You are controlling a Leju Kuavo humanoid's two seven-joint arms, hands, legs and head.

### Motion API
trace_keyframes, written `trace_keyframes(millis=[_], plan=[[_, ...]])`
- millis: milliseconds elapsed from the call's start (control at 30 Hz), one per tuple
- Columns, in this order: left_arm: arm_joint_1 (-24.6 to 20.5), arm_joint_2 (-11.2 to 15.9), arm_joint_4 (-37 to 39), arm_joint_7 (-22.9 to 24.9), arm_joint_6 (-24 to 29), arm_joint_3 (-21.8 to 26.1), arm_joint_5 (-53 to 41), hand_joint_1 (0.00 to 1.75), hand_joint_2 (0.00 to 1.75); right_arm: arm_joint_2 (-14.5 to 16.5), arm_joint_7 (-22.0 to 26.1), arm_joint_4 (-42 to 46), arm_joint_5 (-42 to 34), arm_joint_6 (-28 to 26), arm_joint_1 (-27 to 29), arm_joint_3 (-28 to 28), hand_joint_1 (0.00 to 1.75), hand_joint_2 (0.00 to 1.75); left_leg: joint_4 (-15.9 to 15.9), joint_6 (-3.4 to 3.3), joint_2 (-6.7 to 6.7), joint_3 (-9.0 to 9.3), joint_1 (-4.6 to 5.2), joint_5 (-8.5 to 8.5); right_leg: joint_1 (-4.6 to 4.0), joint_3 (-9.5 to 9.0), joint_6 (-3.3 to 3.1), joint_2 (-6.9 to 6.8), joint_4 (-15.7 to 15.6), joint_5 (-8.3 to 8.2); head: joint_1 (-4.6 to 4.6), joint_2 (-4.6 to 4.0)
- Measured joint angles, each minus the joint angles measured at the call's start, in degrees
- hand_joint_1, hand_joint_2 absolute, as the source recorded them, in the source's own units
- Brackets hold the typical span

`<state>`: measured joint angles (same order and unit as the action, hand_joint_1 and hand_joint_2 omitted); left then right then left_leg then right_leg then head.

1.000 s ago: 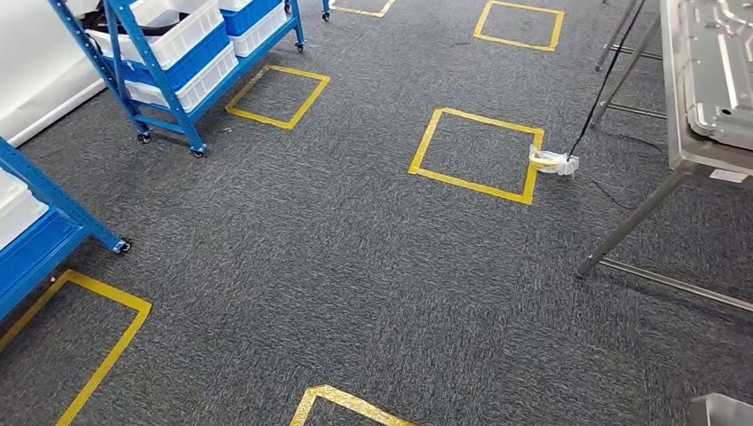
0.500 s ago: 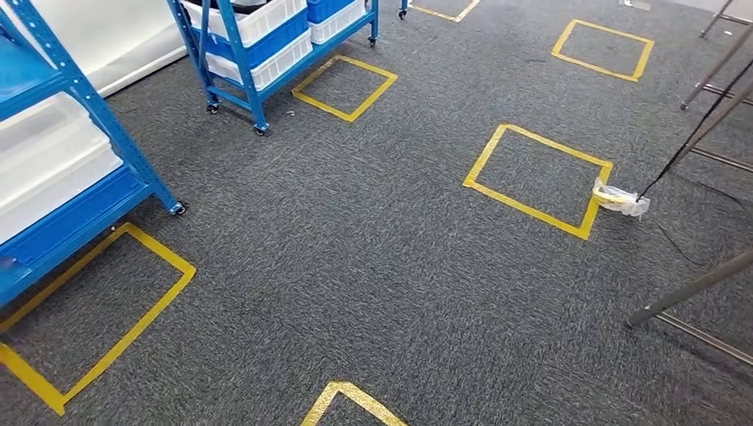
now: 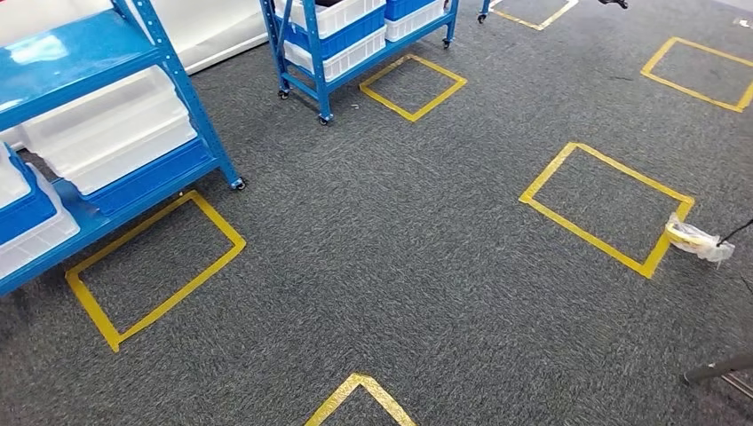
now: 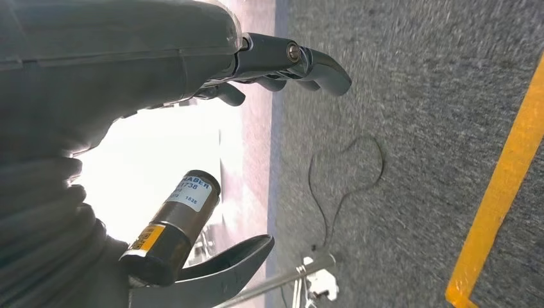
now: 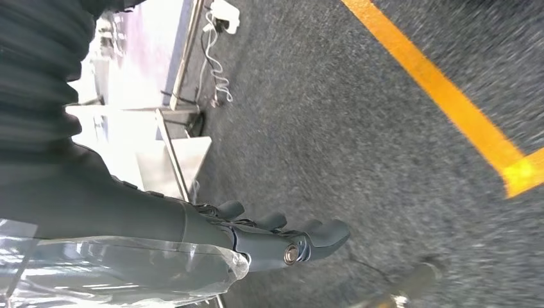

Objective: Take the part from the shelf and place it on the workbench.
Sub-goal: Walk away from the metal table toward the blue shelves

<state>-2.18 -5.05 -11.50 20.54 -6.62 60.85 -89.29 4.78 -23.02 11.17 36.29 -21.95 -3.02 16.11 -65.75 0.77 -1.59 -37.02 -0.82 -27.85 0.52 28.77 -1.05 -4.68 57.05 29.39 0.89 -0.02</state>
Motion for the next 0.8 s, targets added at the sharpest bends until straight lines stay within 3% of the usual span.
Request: trace_keyframes(millis=[67, 100, 167, 200, 267, 300, 333, 367, 400, 433, 467, 533, 600, 667, 700, 733, 800], plan=[[-0.2, 0.0, 0.0, -0.1, 0.0, 0.0, 0.0, 0.0, 1.75, 0.0, -0.2, 0.0, 0.1, 0.0, 0.0, 0.0, 0.0, 1.75, 6.1, -0.59, -1.97, 3.35, 0.31, 1.74, -0.25, -0.4, 0.66, -1.27, 0.2, 0.58, 0.08, 0.0], [-0.2, 0.0, 0.0, -0.2, 0.0, 0.0, -0.1, 0.0, 1.75, 0.0, -0.3, 0.0, 0.1, 0.0, -0.1, 0.0, 0.0, 1.75, 7.3, -0.99, -2.41, 3.89, 0.51, 1.72, -0.4, -0.54, 0.97, -1.82, 0.3, 0.79, 0.13, 0.0], [-0.1, 0.0, 0.0, -0.2, 0.0, 0.0, -0.1, 0.0, 1.75, 0.0, -0.4, 0.0, 0.3, 0.0, -0.5, 0.0, 0.0, 1.75, 7.5, -1.79, -1.31, 3.85, 0.69, 1.71, -0.42, -0.83, 1.52, -2.72, 0.2, 1.02, 0.17, 0.01], [0.0, 0.0, 0.0, -0.2, -0.1, 0.0, -0.2, 0.0, 1.75, 0.0, -0.4, 0.0, 0.5, 0.0, -0.7, 0.0, 0.0, 1.75, 7.7, -2.14, -0.77, 3.93, 0.65, 1.8, -0.28, -0.93, 1.89, -2.1, 0.5, 1.38, 0.18, 0.01], [0.0, 0.0, 0.0, -0.3, -0.3, 0.0, -0.2, 0.0, 1.75, 0.0, -0.5, 0.0, 0.8, 0.1, -0.8, 0.0, 0.0, 1.75, 8.1, -2.82, 0.35, 4.1, 0.4, 2.11, 0.02, 0.38, 2.45, 1.08, 3.8, 3.73, 0.21, 0.01], [-0.1, 0.0, 0.0, -0.3, -0.3, 0.0, -0.2, 0.0, 1.75, 0.0, -0.5, 0.0, 1.0, 0.2, -0.7, 0.0, 0.0, 1.75, 8.2, -3.02, 0.95, 4.03, 0.35, 2.19, 0.15, 2.0, 2.58, 2.95, 7.2, 5.6, 0.25, 0.01], [-0.2, 0.0, 0.0, -0.3, -0.4, 0.0, -0.2, 0.0, 1.75, 0.0, -0.5, 0.0, 1.1, 0.2, -0.6, 0.0, 0.0, 1.75, 8.2, -3.17, 1.63, 3.92, 0.35, 2.24, 0.18, 4.14, 2.59, 3.96, 11.3, 7.47, 0.25, 0.01], [-0.2, 0.0, 0.0, -0.4, -0.4, 0.0, -0.3, 0.0, 1.75, 0.0, -0.5, 0.0, 1.1, 0.3, -0.5, 0.0, 0.0, 1.75, 8.1, -3.24, 2.42, 3.87, 0.39, 2.26, 0.22, 6.09, 2.59, 4.32, 14.9, 8.58, 0.25, 0.0], [-0.3, 0.0, 0.0, -0.4, -0.5, 0.0, -0.3, 0.0, 1.75, 0.0, -0.5, 0.0, 1.2, 0.3, -0.4, 0.0, 0.0, 1.75, 8.1, -3.26, 3.27, 3.89, 0.42, 2.25, 0.22, 7.37, 2.54, 4.46, 16.8, 8.56, 0.24, 0.0], [-0.3, 0.0, 0.0, -0.4, -0.5, 0.0, -0.3, 0.0, 1.75, 0.0, -0.5, -0.1, 1.2, 0.4, -0.4, 0.0, 0.0, 1.75, 8.0, -3.24, 4.18, 3.96, 0.44, 2.22, 0.22, 7.6, 2.42, 4.6, 16.4, 7.2, 0.25, 0.0], [-0.3, 0.0, 0.0, -0.4, -0.5, 0.0, -0.3, 0.0, 1.75, 0.0, -0.5, -0.1, 1.3, 0.5, -0.4, 0.0, 0.0, 1.75, 7.9, -3.19, 5.08, 4.05, 0.45, 2.18, 0.21, 6.81, 2.21, 4.92, 13.8, 4.85, 0.25, 0.0], [-0.3, -0.1, 0.0, -0.5, -0.6, -0.1, -0.4, 0.0, 1.75, -0.1, -0.6, -0.1, 1.5, 0.6, -0.3, 0.0, 0.0, 1.75, 7.6, -2.96, 6.65, 4.02, 0.5, 2.07, 0.22, 4.03, 1.58, 7.19, 6.0, 0.35, 0.25, 0.0], [-0.3, -0.2, 0.0, -0.6, -0.7, -0.1, -0.4, 0.0, 1.75, -0.2, -0.6, -0.1, 1.8, 0.7, -0.3, 0.0, 0.0, 1.75, 7.5, -2.49, 7.86, 3.68, 0.42, 2.08, 0.13, 2.53, 1.26, 9.0, 1.8, -1.04, 0.24, 0.0], [-0.2, -0.2, 0.0, -0.7, -0.7, -0.1, -0.5, 0.0, 1.75, -0.3, -0.7, -0.1, 2.1, 0.8, -0.6, -0.1, 0.0, 1.75, 7.6, -1.73, 9.11, 3.4, 0.27, 2.29, 0.05, 2.26, 1.07, 8.35, 1.2, -0.99, 0.24, 0.0], [0.0, -0.1, 0.0, -0.7, -0.7, -0.1, -0.5, 0.0, 1.75, -0.2, -0.6, -0.1, 2.3, 0.9, -0.7, -0.1, 0.0, 1.75, 7.5, -1.4, 9.13, 3.33, 0.25, 2.23, 0.13, 2.04, 0.85, 7.61, 0.8, -1.14, 0.22, 0.0], [0.0, -0.1, 0.0, -0.7, -0.7, -0.1, -0.5, 0.0, 1.75, -0.1, -0.6, -0.1, 2.4, 1.0, -0.8, -0.2, 0.0, 1.75, 6.9, -1.1, 8.32, 3.03, 0.34, 1.71, 0.28, 1.8, 0.57, 6.87, 0.4, -1.31, 0.08, 0.0], [-0.1, 0.0, 0.0, -0.8, -0.7, -0.1, -0.4, 0.0, 1.75, 0.0, -0.5, -0.1, 2.9, 1.2, -0.6, -0.2, 0.0, 1.75, 2.1, -0.71, 5.04, 0.89, 0.37, -1.24, 0.38, 1.44, 0.03, 5.1, -0.2, -1.52, -0.25, 0.0]])
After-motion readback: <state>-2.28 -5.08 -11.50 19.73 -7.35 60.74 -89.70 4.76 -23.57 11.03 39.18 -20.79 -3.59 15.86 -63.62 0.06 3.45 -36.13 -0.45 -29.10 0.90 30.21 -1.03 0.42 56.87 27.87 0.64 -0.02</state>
